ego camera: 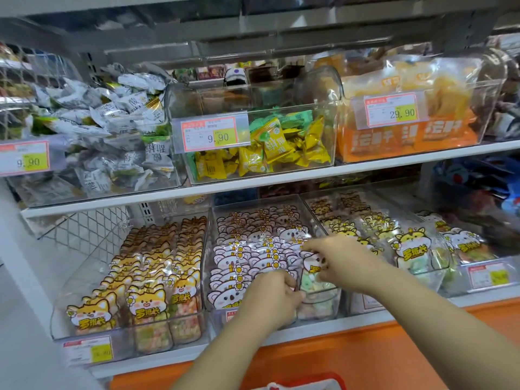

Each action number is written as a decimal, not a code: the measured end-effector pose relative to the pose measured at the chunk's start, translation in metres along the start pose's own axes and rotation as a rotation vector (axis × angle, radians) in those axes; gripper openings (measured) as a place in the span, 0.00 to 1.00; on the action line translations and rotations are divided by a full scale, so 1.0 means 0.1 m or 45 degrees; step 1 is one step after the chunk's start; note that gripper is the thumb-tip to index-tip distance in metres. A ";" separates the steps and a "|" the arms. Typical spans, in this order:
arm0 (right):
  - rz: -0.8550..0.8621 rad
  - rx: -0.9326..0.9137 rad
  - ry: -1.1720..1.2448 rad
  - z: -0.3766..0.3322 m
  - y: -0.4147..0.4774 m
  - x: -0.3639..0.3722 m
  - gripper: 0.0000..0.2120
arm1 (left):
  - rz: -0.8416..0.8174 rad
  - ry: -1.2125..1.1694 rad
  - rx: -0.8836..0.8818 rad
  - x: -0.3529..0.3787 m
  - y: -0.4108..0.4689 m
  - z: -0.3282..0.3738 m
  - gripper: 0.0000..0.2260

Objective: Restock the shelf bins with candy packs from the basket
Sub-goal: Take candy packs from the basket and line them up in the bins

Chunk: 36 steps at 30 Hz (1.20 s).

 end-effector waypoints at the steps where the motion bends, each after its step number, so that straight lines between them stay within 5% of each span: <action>1: -0.017 0.013 -0.006 0.01 0.00 0.01 0.23 | 0.016 0.020 -0.009 0.00 0.01 0.01 0.11; 6: 0.077 0.033 -0.061 -0.02 -0.01 0.04 0.17 | -0.086 0.024 -0.007 0.03 0.04 0.03 0.01; 16: 0.082 -0.039 -0.124 -0.05 -0.07 0.10 0.17 | -0.355 0.108 0.149 -0.02 0.08 0.10 0.02; 22: 0.073 0.051 -0.102 0.01 -0.03 0.18 0.19 | -0.502 0.155 0.138 0.07 0.03 0.09 0.11; 29: 0.112 0.106 -0.132 0.01 -0.10 0.28 0.14 | -0.359 0.269 0.120 0.18 -0.10 0.09 0.22; 36: -0.061 0.023 -0.241 -0.11 0.07 0.18 0.13 | -0.170 0.106 -0.045 0.16 0.03 0.01 0.11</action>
Point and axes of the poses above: each hand's wrist, its own y-axis towards the middle knuckle, its own x-axis out of the palm, z = x × y, the point moved 6 cm from there along y, towards the middle knuckle, and after that the axes turned 9 degrees about y, right-handed, at the moved point
